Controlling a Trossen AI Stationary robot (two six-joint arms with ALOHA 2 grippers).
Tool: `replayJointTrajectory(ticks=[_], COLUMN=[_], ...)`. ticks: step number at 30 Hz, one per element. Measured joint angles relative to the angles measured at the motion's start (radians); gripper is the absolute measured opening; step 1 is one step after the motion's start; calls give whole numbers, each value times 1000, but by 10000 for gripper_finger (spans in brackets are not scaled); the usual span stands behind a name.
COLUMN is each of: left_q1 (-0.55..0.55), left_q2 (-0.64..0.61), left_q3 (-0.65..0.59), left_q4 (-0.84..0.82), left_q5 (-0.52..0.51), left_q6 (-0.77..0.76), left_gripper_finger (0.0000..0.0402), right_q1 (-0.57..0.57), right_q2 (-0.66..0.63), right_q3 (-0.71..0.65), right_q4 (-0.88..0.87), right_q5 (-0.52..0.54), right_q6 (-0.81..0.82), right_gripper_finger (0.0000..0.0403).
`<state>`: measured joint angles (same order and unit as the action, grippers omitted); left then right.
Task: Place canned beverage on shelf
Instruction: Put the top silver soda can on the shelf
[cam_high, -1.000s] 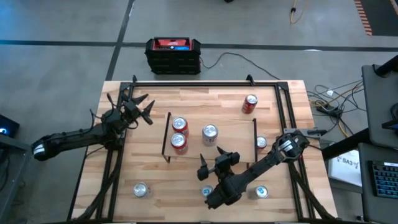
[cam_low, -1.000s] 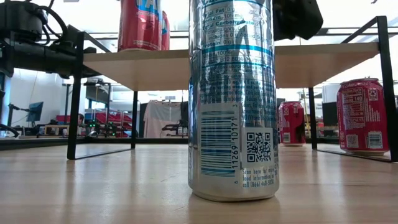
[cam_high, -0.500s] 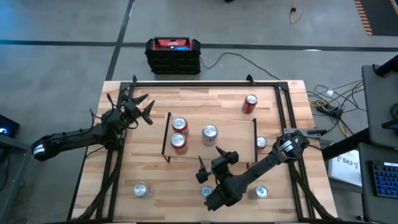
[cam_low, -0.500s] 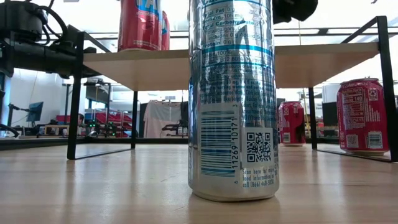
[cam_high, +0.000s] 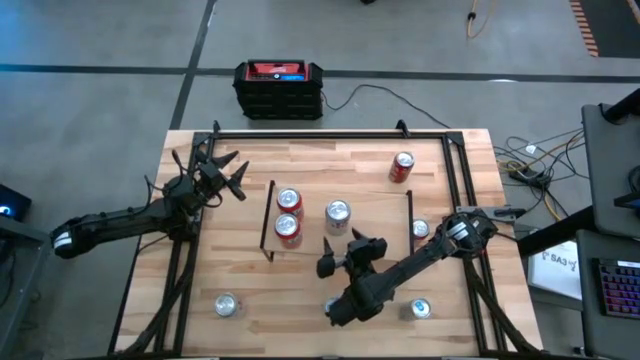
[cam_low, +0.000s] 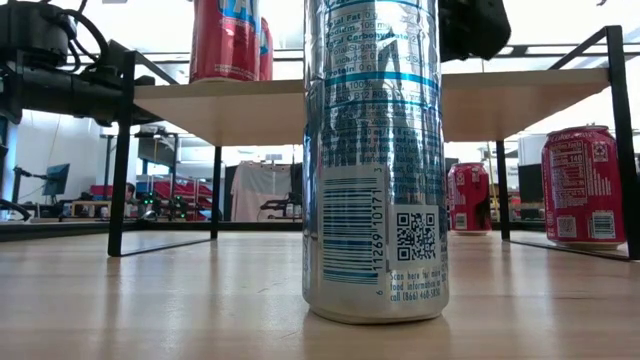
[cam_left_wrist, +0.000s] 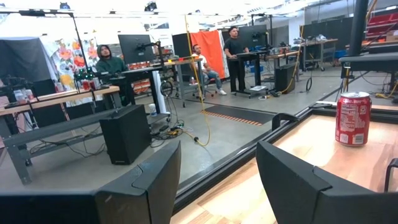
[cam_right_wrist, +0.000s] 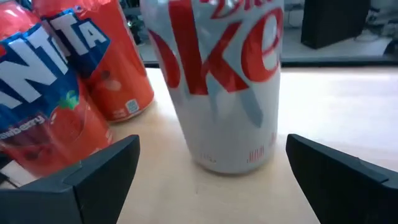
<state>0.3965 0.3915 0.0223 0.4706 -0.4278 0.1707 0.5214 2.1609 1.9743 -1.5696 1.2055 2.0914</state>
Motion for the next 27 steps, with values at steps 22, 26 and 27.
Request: replayJointTrajectory(ticks=[22,26,27], left_q1=[0,0,0], left_q2=[0,0,0], left_q3=[0,0,0], left_q4=[0,0,0], left_q5=[0,0,0], left_q6=[0,0,0], left_gripper_finger=[195,195,195], right_q1=[-42,-49,-49], right_q2=[0,0,0], right_q3=[0,0,0], right_q4=[12,22,29], right_q5=[134,132,132], right_q6=[-89,-61,-63], right_gripper_finger=[391,391,389])
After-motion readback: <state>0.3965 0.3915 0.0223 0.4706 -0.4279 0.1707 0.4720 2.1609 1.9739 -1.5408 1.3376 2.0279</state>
